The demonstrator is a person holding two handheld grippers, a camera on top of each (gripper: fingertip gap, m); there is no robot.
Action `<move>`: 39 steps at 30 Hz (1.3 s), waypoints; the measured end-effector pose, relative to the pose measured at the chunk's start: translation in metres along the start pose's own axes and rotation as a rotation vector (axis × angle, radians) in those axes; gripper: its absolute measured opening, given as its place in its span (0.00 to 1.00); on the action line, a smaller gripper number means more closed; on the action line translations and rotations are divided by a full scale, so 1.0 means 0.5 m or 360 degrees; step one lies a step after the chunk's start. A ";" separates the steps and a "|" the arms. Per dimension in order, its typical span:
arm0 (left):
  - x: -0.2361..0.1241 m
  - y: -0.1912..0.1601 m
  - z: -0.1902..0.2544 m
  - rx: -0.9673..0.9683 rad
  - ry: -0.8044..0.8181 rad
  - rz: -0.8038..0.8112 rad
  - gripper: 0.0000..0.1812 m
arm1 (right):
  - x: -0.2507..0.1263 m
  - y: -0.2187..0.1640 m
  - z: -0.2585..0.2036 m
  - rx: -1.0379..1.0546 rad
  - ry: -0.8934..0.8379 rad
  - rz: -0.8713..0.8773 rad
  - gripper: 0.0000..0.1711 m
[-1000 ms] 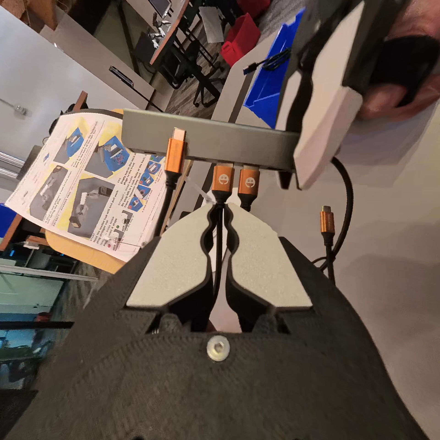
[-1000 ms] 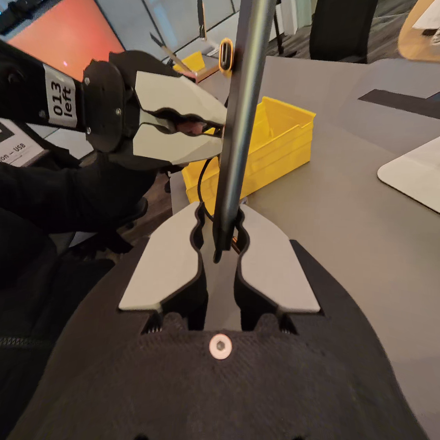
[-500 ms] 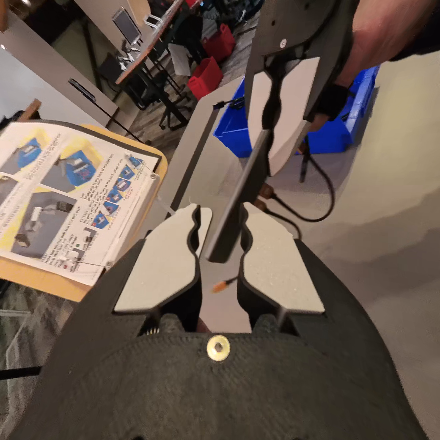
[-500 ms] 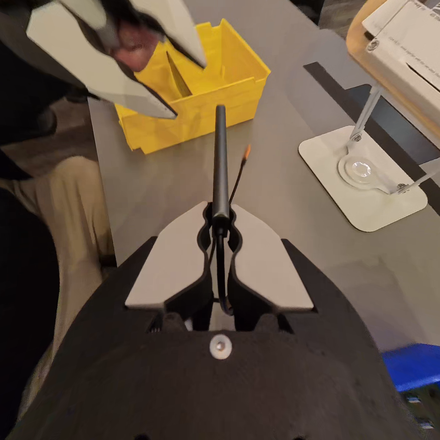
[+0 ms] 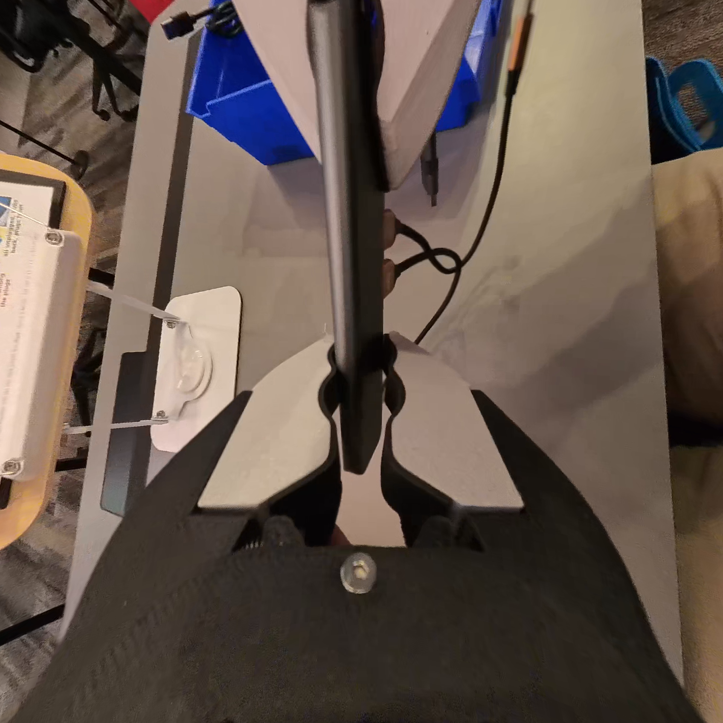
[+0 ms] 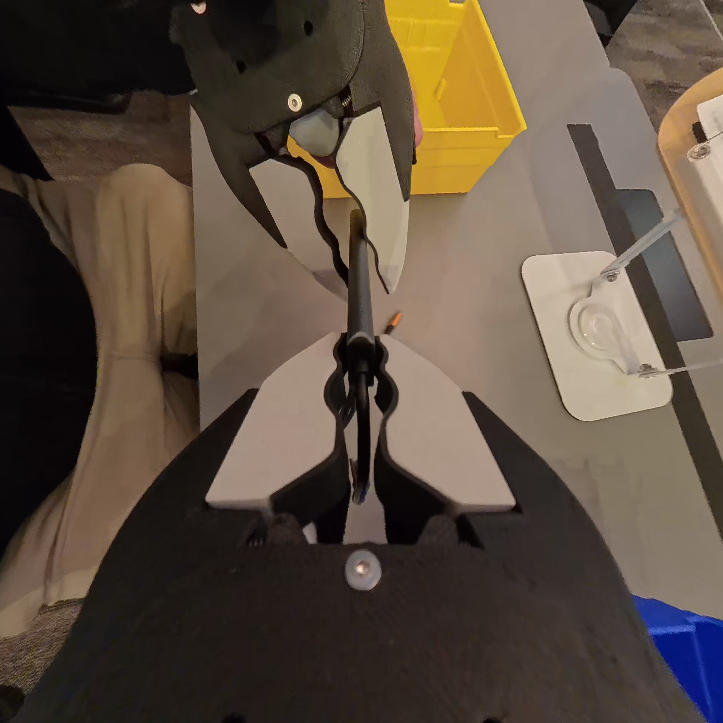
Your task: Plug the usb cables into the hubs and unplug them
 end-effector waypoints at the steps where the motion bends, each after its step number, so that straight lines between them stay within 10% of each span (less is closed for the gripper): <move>1: 0.001 -0.001 -0.004 -0.0045 0.0010 0.0032 0.10 | -0.001 0.001 0.001 -0.0014 -0.0038 0.0010 0.09; 8: -0.003 -0.027 -0.051 -0.0696 -0.0157 0.0502 0.06 | -0.065 0.028 0.033 -0.0021 -0.0799 0.0325 0.22; 24: -0.018 -0.036 -0.080 -0.1563 -0.0494 0.1300 0.06 | 0.005 0.019 -0.032 -0.0777 -0.1041 0.0182 0.14; 32: -0.026 -0.032 -0.078 -0.1816 -0.0575 0.1520 0.06 | 0.089 0.020 -0.041 -0.0967 -0.1616 -0.0056 0.41; 39: -0.015 -0.023 -0.066 -0.1990 -0.0632 0.1548 0.06 | 0.086 0.017 -0.040 -0.0951 -0.1804 -0.0045 0.20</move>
Point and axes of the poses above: each gripper's, where its closed fingertips meet, x out along the fingers, y out of its top, z = x × y across the jaws, the point moved 10 cm from there along -x, back along the fingers, and after that the axes turned 6 degrees about -y, right-handed, at the moved point
